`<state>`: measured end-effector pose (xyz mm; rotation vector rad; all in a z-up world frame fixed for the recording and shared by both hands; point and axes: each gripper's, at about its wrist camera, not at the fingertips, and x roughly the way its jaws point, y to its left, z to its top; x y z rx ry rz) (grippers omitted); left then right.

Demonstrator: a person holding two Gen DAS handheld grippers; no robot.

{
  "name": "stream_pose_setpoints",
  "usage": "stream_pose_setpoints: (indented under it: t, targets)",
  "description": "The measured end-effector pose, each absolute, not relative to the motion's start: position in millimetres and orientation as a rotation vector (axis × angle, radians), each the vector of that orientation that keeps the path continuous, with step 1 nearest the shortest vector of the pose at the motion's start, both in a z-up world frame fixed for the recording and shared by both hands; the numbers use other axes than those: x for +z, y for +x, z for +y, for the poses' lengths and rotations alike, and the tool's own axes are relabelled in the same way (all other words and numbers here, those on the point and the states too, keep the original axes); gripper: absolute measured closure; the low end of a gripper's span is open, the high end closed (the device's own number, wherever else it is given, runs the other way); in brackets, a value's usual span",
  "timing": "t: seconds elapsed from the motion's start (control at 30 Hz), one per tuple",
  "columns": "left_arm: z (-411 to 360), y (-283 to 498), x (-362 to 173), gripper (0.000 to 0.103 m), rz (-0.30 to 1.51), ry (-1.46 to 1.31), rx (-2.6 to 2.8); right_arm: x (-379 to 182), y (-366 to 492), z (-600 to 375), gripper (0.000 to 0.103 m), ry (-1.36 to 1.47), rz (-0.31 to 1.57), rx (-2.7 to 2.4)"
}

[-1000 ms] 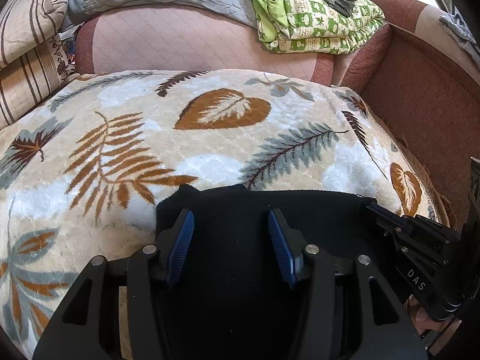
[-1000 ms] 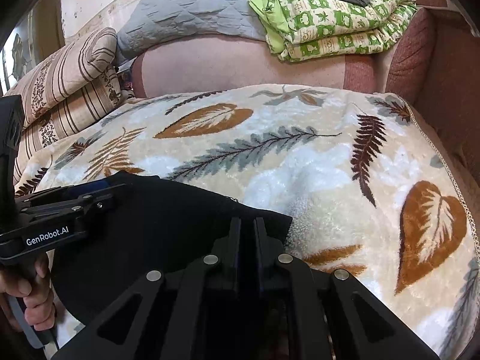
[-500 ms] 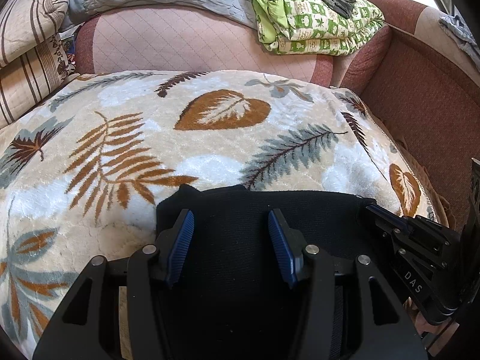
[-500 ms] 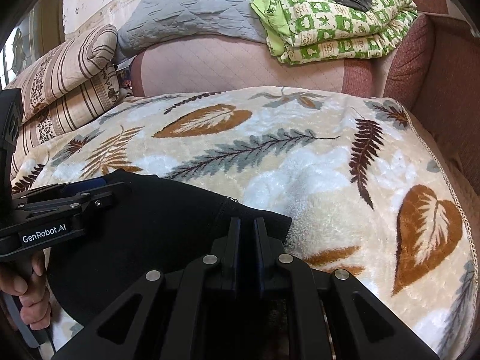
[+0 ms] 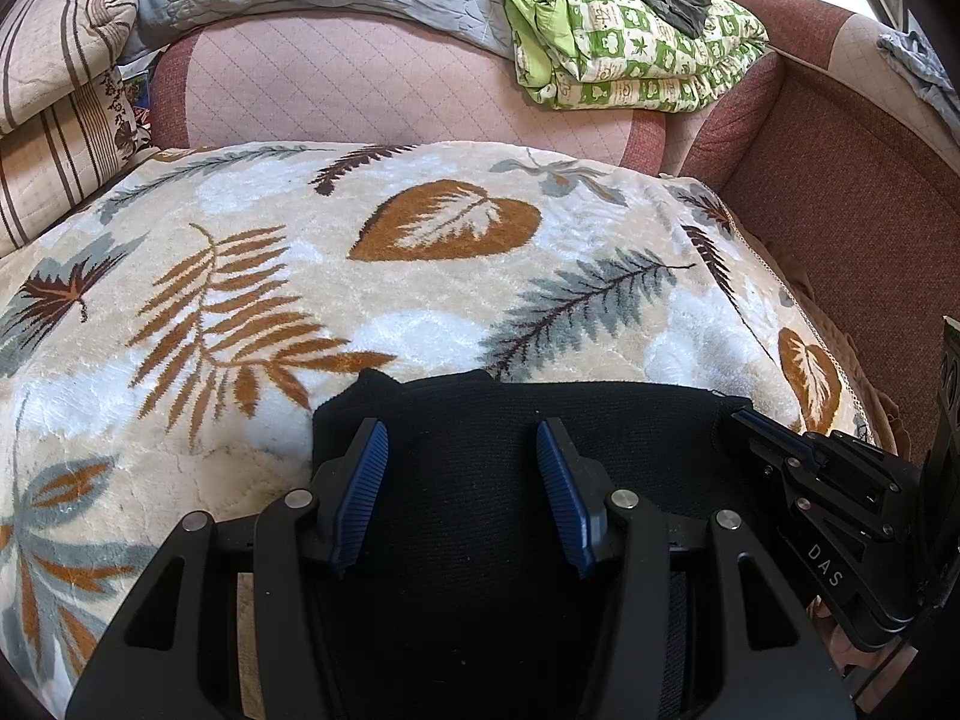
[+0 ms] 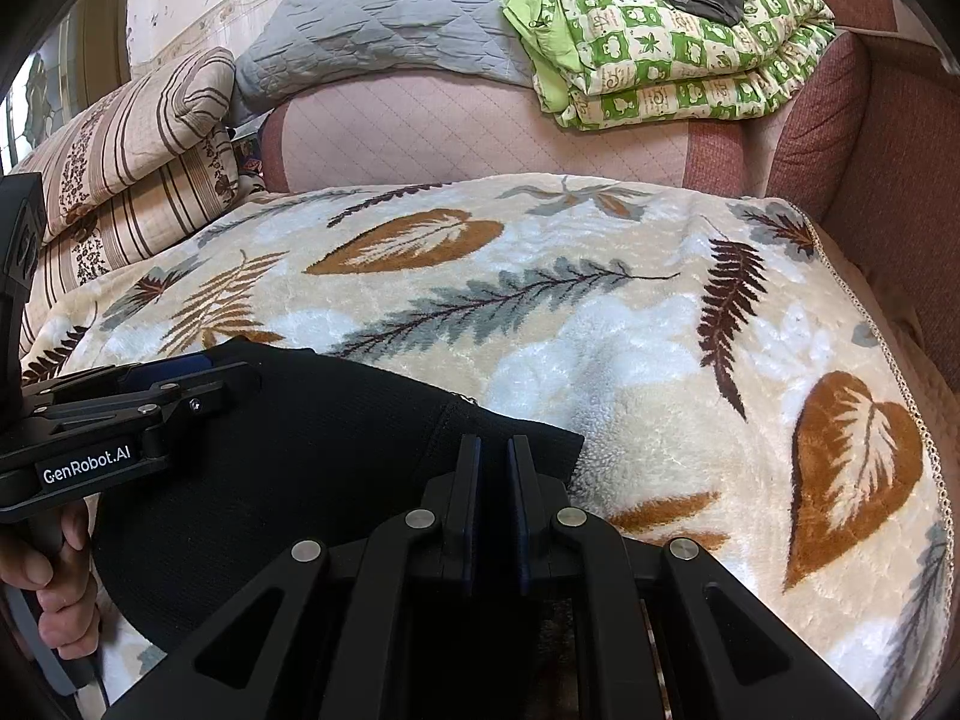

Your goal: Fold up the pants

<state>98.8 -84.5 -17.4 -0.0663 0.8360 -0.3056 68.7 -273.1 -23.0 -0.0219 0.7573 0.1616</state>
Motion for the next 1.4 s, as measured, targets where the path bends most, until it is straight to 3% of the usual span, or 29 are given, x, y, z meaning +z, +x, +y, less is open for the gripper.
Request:
stream_pose_setpoints:
  t: [0.23, 0.4, 0.53, 0.6, 0.67, 0.73, 0.77, 0.83, 0.93, 1.0, 1.07, 1.4]
  targets:
    - [-82, 100, -17, 0.050, 0.834, -0.085, -0.309, 12, 39, -280, 0.090, 0.036, 0.694, 0.250]
    - [-82, 100, -16, 0.050, 0.833, -0.089, -0.311, -12, 14, -263, 0.062, -0.078, 0.837, 0.218]
    - [-84, 100, -17, 0.049, 0.829, -0.083, -0.312, -18, 19, -264, 0.056, -0.079, 0.833, 0.196]
    - [-81, 100, -18, 0.048, 0.828, -0.101, -0.316, -21, 22, -273, 0.044, -0.005, 0.853, 0.191]
    - [-79, 100, -18, 0.047, 0.823, -0.118, -0.324, -16, 20, -286, 0.049, 0.101, 0.853, 0.206]
    - [-79, 100, -18, 0.040, 0.821, -0.123, -0.334, 0, 6, -277, 0.058, 0.014, 0.774, 0.203]
    - [-81, 101, -18, 0.030, 0.824, -0.122, -0.353, 8, -2, -269, 0.058, -0.044, 0.727, 0.215]
    - [-90, 100, -19, 0.000, 0.836, -0.085, -0.385, 12, -12, -249, 0.057, -0.151, 0.685, 0.282]
    - [-106, 95, -21, 0.000, 0.834, 0.019, -0.345, -9, -2, -232, 0.056, -0.235, 0.760, 0.278]
    - [-107, 96, -22, 0.000, 0.838, 0.023, -0.346, -15, 9, -239, 0.049, -0.182, 0.794, 0.264]
    - [-104, 98, -23, 0.000, 0.844, 0.003, -0.353, -15, 16, -248, 0.048, -0.105, 0.822, 0.275]
    - [-105, 97, -23, 0.000, 0.842, -0.004, -0.344, -16, 9, -242, 0.044, -0.131, 0.812, 0.271]
